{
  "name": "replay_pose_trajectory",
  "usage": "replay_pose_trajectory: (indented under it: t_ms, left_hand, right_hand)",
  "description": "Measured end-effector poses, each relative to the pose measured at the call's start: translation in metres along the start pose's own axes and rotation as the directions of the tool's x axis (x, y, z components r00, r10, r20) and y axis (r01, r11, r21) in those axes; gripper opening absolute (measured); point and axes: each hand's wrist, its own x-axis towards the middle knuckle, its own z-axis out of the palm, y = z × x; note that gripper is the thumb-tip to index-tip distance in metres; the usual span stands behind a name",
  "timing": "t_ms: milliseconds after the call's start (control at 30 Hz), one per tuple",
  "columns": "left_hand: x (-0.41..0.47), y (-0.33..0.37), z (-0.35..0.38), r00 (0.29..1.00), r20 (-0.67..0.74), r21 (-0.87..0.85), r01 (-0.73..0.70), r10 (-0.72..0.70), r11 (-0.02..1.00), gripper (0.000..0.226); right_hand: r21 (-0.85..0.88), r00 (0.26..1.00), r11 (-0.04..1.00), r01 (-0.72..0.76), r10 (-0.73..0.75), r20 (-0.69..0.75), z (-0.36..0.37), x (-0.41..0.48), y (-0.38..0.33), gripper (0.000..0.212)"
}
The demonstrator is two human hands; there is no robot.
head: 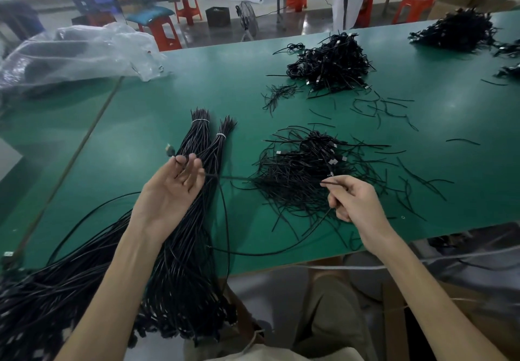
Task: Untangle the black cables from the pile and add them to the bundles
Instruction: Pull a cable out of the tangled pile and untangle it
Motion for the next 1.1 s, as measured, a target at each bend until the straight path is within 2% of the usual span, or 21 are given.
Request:
replay_pose_trajectory:
  t_ms: [100,200,300,400,567,633,733,800,867,933,967,1100]
  left_hand:
    - [0.000,-0.001,0.000,0.999,0.022,-0.117,0.040,-0.038,0.992,0.020]
    - [-0.001,0.000,0.004,0.997,0.063,-0.165,0.044,-0.034,0.985,0.023]
    - [-0.002,0.001,0.005,0.998,0.030,-0.144,0.054,-0.050,0.988,0.028]
    - [-0.006,0.001,0.003,0.997,0.065,-0.175,0.053,-0.042,0.983,0.034]
    - [-0.014,0.007,0.004,0.985,0.172,-0.104,0.038,-0.020,0.994,0.037]
    - [-0.018,0.010,0.008,0.975,0.222,-0.092,0.046,-0.025,0.995,0.038]
    - [-0.024,0.011,0.014,0.903,0.423,-0.181,0.164,-0.074,0.970,0.041]
    - [-0.027,0.011,0.020,0.848,0.516,-0.100,0.198,-0.119,0.975,0.035]
    - [-0.029,0.009,0.027,0.826,0.541,0.109,0.120,-0.160,0.987,0.026]
    - [-0.029,0.003,0.035,0.808,0.554,0.307,0.024,-0.199,0.951,0.026]
    - [-0.028,-0.001,0.039,0.801,0.559,0.351,0.006,-0.215,0.936,0.027]
    - [-0.025,-0.015,0.051,0.824,0.526,0.375,-0.001,-0.211,0.927,0.028]
  right_hand:
    - [-0.110,0.991,0.990,0.084,-0.072,0.111,-0.003,-0.005,-0.006,0.008]
    - [-0.214,0.972,0.964,0.155,-0.111,0.205,-0.007,-0.006,-0.010,0.020]
    - [-0.223,0.975,0.966,0.131,-0.085,0.208,-0.011,-0.005,-0.010,0.033]
    - [-0.205,0.976,0.974,0.096,-0.052,0.209,-0.014,-0.004,-0.006,0.035]
    - [-0.170,0.979,0.984,0.056,-0.020,0.204,-0.018,-0.005,0.000,0.038]
    - [-0.194,0.980,0.978,0.070,-0.032,0.196,-0.021,-0.007,0.001,0.032]
    - [-0.310,0.983,0.942,0.128,-0.079,0.165,-0.022,-0.007,0.000,0.033]
    - [-0.507,0.976,0.837,0.206,-0.138,0.168,-0.019,-0.005,-0.001,0.030]
    - [-0.623,0.964,0.739,0.256,-0.151,0.217,-0.008,-0.005,-0.008,0.020]
    - [-0.614,0.947,0.741,0.272,-0.091,0.309,0.009,-0.009,-0.019,0.015]
    - [-0.605,0.929,0.748,0.273,-0.041,0.367,0.018,-0.011,-0.023,0.017]
    - [-0.651,0.809,0.665,0.366,0.118,0.575,0.064,-0.027,-0.028,0.041]
